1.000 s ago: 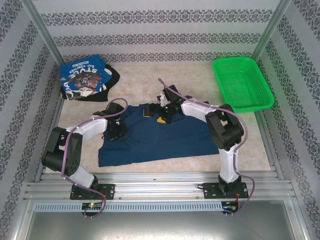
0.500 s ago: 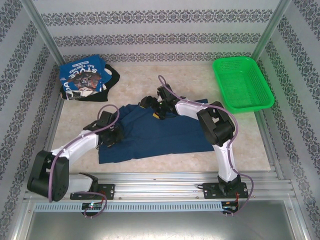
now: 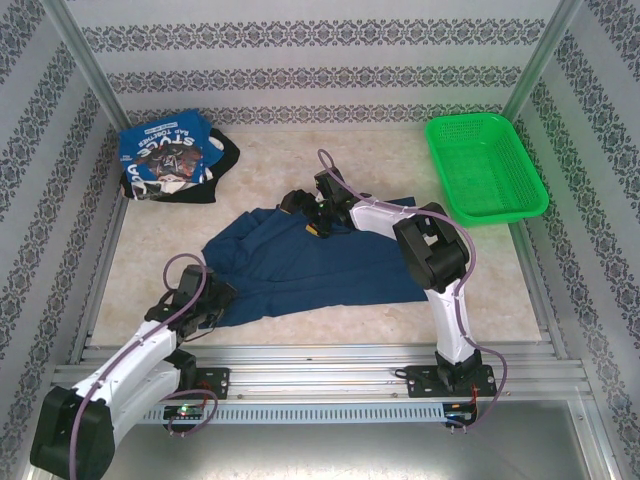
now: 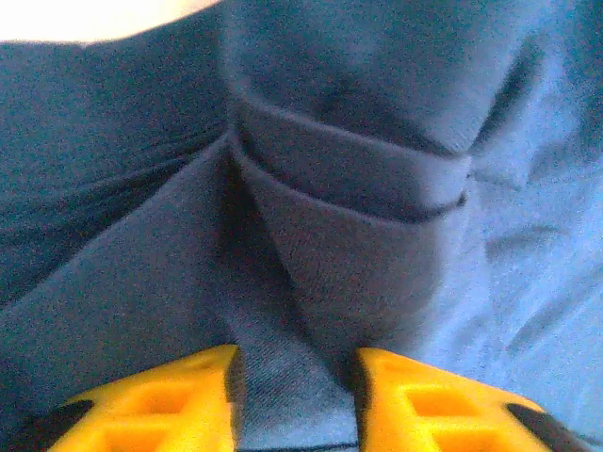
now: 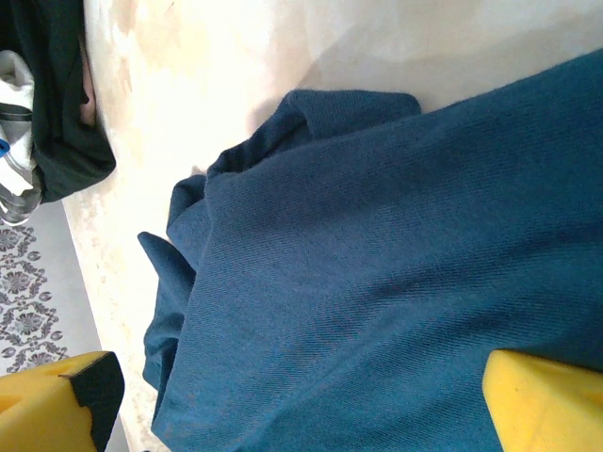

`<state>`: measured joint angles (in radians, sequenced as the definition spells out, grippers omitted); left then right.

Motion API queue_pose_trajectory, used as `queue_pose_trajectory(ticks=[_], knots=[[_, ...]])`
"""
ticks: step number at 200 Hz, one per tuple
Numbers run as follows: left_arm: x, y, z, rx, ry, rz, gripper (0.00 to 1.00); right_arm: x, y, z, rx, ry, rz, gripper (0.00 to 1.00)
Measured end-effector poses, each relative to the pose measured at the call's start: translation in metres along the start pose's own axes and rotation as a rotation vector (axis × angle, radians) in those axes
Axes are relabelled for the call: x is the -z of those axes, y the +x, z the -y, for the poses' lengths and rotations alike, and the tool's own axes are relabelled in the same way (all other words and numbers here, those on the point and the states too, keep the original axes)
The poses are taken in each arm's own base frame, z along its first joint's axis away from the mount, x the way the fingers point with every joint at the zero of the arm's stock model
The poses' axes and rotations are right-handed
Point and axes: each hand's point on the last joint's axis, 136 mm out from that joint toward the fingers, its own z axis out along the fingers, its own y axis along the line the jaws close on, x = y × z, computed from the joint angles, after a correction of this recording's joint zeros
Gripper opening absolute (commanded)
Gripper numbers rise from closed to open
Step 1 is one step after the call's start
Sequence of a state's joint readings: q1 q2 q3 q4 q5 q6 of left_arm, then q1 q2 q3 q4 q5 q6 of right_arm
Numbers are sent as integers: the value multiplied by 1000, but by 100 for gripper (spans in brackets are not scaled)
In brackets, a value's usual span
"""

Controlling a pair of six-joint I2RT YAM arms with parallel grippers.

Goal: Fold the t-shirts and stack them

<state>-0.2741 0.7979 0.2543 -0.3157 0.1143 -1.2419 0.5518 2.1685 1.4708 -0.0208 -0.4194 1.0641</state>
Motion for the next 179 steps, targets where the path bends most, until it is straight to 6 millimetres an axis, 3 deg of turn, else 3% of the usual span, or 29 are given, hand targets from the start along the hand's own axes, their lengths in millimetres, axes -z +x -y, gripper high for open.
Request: queue_pose_trajectory(ticks=[34,56,77,96,117,132,142,179], knots=[[22,-12,4,19,-22,57,44,0,0,0,15,0,-1,98],[62,-36,38,-16,31,158,47,2,1,0,47,6,-3,98],[105,-59,77,-76,93,257,60,5,3,2,86,22,-9,98],[124,-67,101,-189,121,287,66,13,7,-2,133,27,-15,98],[118,-64,121,-345,103,235,69,27,9,-17,200,10,-11,98],[99,-57,133,-484,63,126,67,38,12,-27,255,-6,-13,98],[80,-52,140,-578,39,23,65,56,15,-42,312,-29,-9,98],[30,-34,118,-763,-75,-251,57,104,30,-66,445,-73,-1,98]])
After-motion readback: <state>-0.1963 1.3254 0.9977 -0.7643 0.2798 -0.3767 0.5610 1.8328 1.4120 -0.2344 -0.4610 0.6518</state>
